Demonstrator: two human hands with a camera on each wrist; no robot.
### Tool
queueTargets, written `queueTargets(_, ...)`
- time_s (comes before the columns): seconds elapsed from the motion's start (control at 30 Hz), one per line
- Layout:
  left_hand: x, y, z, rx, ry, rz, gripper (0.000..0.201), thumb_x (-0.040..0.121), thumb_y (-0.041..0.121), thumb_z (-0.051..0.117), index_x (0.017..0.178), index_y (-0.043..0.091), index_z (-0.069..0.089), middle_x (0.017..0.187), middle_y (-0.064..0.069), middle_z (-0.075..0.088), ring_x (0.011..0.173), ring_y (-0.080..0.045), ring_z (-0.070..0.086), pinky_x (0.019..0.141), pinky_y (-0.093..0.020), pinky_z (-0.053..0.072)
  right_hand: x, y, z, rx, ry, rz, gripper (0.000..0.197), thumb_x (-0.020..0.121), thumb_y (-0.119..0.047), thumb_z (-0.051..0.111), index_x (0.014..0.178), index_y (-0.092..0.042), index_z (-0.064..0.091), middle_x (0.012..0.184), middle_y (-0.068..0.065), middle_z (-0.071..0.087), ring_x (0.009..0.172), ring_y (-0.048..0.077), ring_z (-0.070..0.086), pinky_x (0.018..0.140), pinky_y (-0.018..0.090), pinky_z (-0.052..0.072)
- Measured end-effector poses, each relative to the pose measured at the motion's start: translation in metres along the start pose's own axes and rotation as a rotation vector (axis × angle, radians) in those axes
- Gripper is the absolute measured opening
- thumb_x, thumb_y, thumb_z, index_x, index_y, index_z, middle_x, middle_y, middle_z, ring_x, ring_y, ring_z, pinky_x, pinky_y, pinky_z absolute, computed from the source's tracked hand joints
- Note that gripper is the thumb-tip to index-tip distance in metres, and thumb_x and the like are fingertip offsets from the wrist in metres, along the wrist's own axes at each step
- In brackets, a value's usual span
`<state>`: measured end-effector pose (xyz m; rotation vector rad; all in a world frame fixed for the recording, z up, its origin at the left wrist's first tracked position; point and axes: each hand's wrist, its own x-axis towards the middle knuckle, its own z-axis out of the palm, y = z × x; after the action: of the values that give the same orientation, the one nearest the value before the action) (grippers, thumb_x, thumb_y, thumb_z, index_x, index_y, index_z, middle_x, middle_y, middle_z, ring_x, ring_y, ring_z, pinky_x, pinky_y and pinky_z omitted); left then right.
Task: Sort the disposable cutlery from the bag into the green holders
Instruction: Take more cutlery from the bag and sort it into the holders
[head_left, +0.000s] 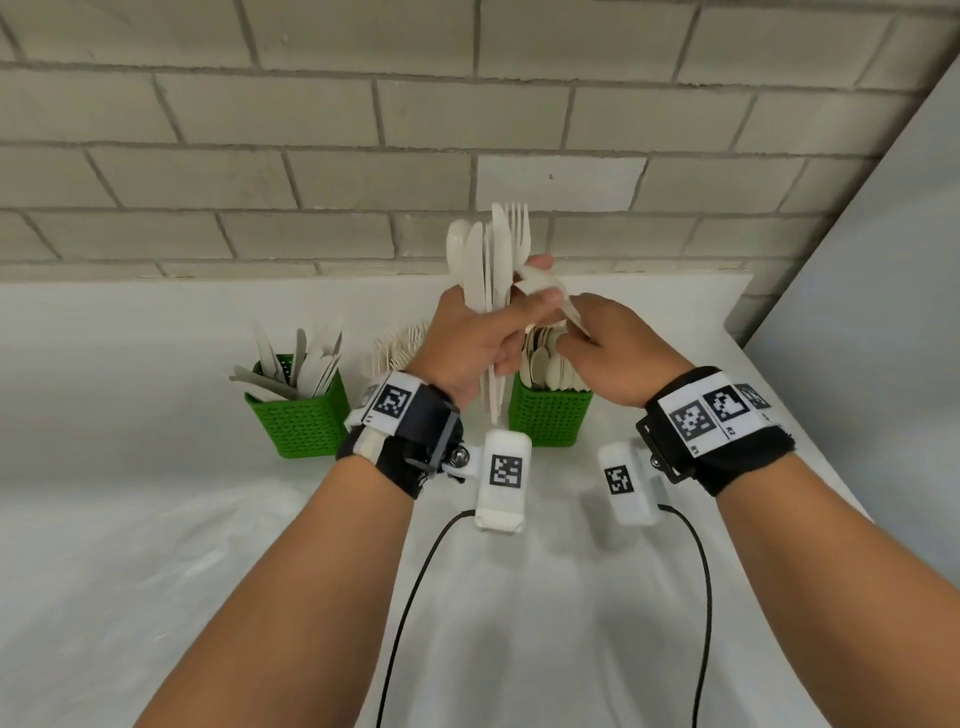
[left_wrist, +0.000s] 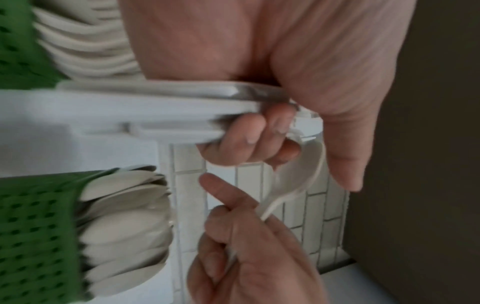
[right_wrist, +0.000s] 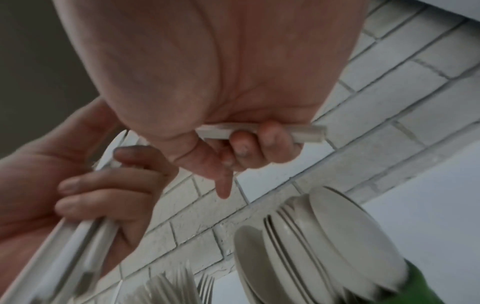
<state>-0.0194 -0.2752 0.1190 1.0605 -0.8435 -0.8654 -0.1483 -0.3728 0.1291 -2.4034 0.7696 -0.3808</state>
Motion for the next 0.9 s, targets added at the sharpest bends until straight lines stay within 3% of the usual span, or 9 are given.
queueTargets(0.1, 0.008, 0.014, 0.003, 0.114, 0.042, 0.104, 0.020, 0.089, 0.014, 0.070, 0.107, 0.005, 0.069, 0.053, 0.006, 0.048, 0.038, -0.008, 0.034, 0.039, -0.019, 0.030, 0.002, -0.003, 0.000, 0.093, -0.078, 0.004, 0.023, 0.102, -0.016, 0.037, 0.117, -0.019, 0.054, 0.093, -0.007, 0.053, 0.072, 0.000, 0.049, 0.056, 0.008, 0.035)
queueTargets(0.2, 0.012, 0.024, 0.009, 0.214, 0.124, 0.221, 0.021, 0.084, 0.004, 0.074, 0.095, -0.011, 0.067, 0.052, 0.006, 0.053, 0.041, -0.004, 0.046, 0.044, -0.015, 0.039, 0.006, 0.001, -0.004, 0.022, 0.044, -0.058, 0.027, 0.102, -0.027, 0.042, 0.115, -0.009, 0.058, 0.104, 0.005, 0.051, 0.093, 0.017, 0.049, 0.080, 0.023, 0.040)
queueTargets(0.27, 0.015, 0.025, 0.011, 0.285, 0.189, 0.300, 0.025, 0.079, 0.006, 0.080, 0.083, -0.013, 0.066, 0.054, -0.002, 0.055, 0.045, -0.007, 0.050, 0.049, -0.017, 0.044, 0.011, 0.000, -0.007, -0.078, 0.232, -0.121, 0.024, 0.097, -0.028, 0.054, 0.107, -0.010, 0.065, 0.099, 0.005, 0.049, 0.093, 0.017, 0.046, 0.083, 0.026, 0.037)
queueTargets(0.47, 0.024, 0.023, 0.007, 0.610, 0.121, 0.280, 0.027, 0.083, 0.032, 0.076, 0.073, 0.008, 0.069, 0.054, 0.000, 0.065, 0.048, -0.007, 0.061, 0.052, -0.020, 0.046, 0.020, 0.004, -0.010, -0.060, 0.134, -0.108, 0.023, 0.093, -0.022, 0.061, 0.086, -0.002, 0.070, 0.095, 0.012, 0.062, 0.082, 0.025, 0.058, 0.078, 0.039, 0.049)
queueTargets(0.57, 0.025, 0.010, 0.005, 0.724, 0.116, 0.214, 0.031, 0.089, 0.034, 0.069, 0.063, 0.019, 0.062, 0.050, 0.004, 0.062, 0.043, -0.001, 0.056, 0.050, -0.016, 0.044, 0.022, 0.011, -0.003, -0.099, 0.014, -0.009, 0.025, 0.092, -0.022, 0.063, 0.080, 0.000, 0.065, 0.092, 0.012, 0.059, 0.081, 0.026, 0.057, 0.071, 0.034, 0.044)
queueTargets(0.63, 0.025, -0.005, 0.003, 0.779, 0.140, 0.145, 0.030, 0.088, 0.035, 0.069, 0.065, 0.017, 0.062, 0.053, 0.004, 0.062, 0.046, -0.002, 0.059, 0.052, -0.018, 0.048, 0.022, 0.015, 0.004, -0.096, 0.017, 0.051, 0.010, 0.089, -0.019, 0.066, 0.095, -0.011, 0.066, 0.097, 0.005, 0.055, 0.085, 0.020, 0.055, 0.073, 0.027, 0.040)
queueTargets(0.7, 0.026, -0.018, 0.002, 0.791, 0.151, 0.059, 0.028, 0.085, 0.035, 0.072, 0.071, 0.011, 0.065, 0.059, -0.002, 0.065, 0.056, -0.015, 0.066, 0.056, -0.026, 0.054, 0.018, 0.015, 0.004, 0.045, 0.139, 0.042, 0.048, 0.085, -0.012, 0.070, 0.130, -0.018, 0.053, 0.114, 0.001, 0.050, 0.097, 0.014, 0.053, 0.078, 0.020, 0.042)
queueTargets(0.77, 0.029, -0.029, 0.003, 0.812, 0.141, -0.029, 0.028, 0.081, 0.031, 0.073, 0.070, 0.007, 0.064, 0.065, -0.007, 0.067, 0.064, -0.025, 0.068, 0.058, -0.033, 0.055, 0.011, 0.010, 0.005, 0.170, 0.283, -0.037, 0.072, 0.084, -0.006, 0.067, 0.146, -0.022, 0.035, 0.134, -0.004, 0.045, 0.116, 0.007, 0.047, 0.094, 0.014, 0.038)
queueTargets(0.9, 0.025, -0.036, 0.004, 0.884, 0.056, -0.088, 0.024, 0.084, 0.025, 0.071, 0.068, 0.011, 0.061, 0.066, -0.006, 0.063, 0.063, -0.021, 0.061, 0.058, -0.029, 0.047, -0.004, 0.015, 0.018, 0.026, 0.106, -0.033, 0.073, 0.092, -0.009, 0.054, 0.154, -0.026, 0.020, 0.154, -0.002, 0.031, 0.138, 0.012, 0.031, 0.113, 0.022, 0.022)
